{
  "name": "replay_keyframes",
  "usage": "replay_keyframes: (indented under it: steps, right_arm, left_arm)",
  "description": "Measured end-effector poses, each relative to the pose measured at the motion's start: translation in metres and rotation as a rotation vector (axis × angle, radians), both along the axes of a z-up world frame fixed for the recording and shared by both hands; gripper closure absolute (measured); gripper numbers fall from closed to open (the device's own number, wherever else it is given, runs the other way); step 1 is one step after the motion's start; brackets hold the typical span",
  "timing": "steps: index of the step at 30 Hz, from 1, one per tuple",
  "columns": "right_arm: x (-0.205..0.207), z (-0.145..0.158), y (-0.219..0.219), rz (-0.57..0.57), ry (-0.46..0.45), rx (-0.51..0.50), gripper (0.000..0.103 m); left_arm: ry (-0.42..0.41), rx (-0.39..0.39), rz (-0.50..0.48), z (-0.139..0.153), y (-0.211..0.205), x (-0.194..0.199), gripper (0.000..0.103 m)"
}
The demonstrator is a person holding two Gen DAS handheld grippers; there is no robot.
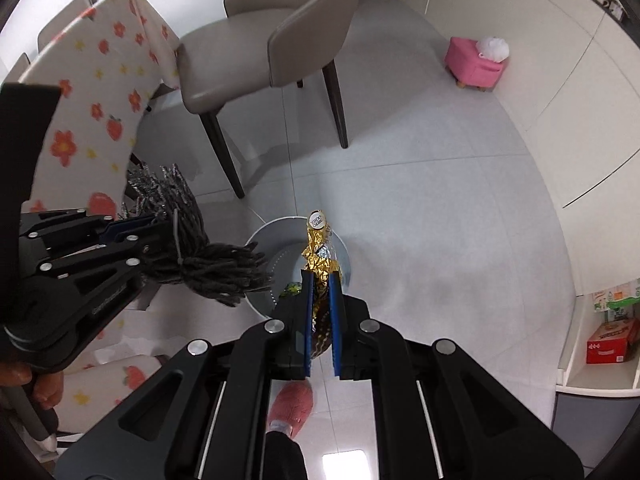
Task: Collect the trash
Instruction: 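Carry the tassel bundle and gold bottle over the grey trash bin, then open the left tool to drop the tassel bundle into the bin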
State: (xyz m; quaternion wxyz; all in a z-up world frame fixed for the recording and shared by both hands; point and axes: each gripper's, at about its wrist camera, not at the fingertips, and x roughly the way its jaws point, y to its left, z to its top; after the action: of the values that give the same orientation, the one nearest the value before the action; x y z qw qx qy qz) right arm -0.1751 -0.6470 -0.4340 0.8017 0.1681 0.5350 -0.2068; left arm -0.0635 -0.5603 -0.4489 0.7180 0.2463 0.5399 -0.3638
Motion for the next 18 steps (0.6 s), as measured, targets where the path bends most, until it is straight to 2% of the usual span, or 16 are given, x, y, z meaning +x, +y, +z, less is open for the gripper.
replay_keyframes:
  steps: [6,9,12,18]
  right_arm:
    - [0.009,-0.041,-0.015,0.001,0.010,0.026,0.097]
    - [0.012,-0.053,-0.018,0.006,0.020,0.034,0.097]
    - [0.014,-0.062,-0.018,0.019,0.031,0.034,0.096]
    - [0.021,-0.075,-0.015,0.037,0.032,0.054,0.096]
  left_arm:
    - [0.030,0.037,-0.023,-0.054,-0.020,0.006,0.087]
    - [0.027,0.062,-0.040,-0.072,-0.025,0.004,0.059]
    - [0.022,0.057,-0.039,-0.076,-0.023,0.005,0.049]
    - [0.008,0.062,-0.007,-0.075,-0.016,0.012,0.048]
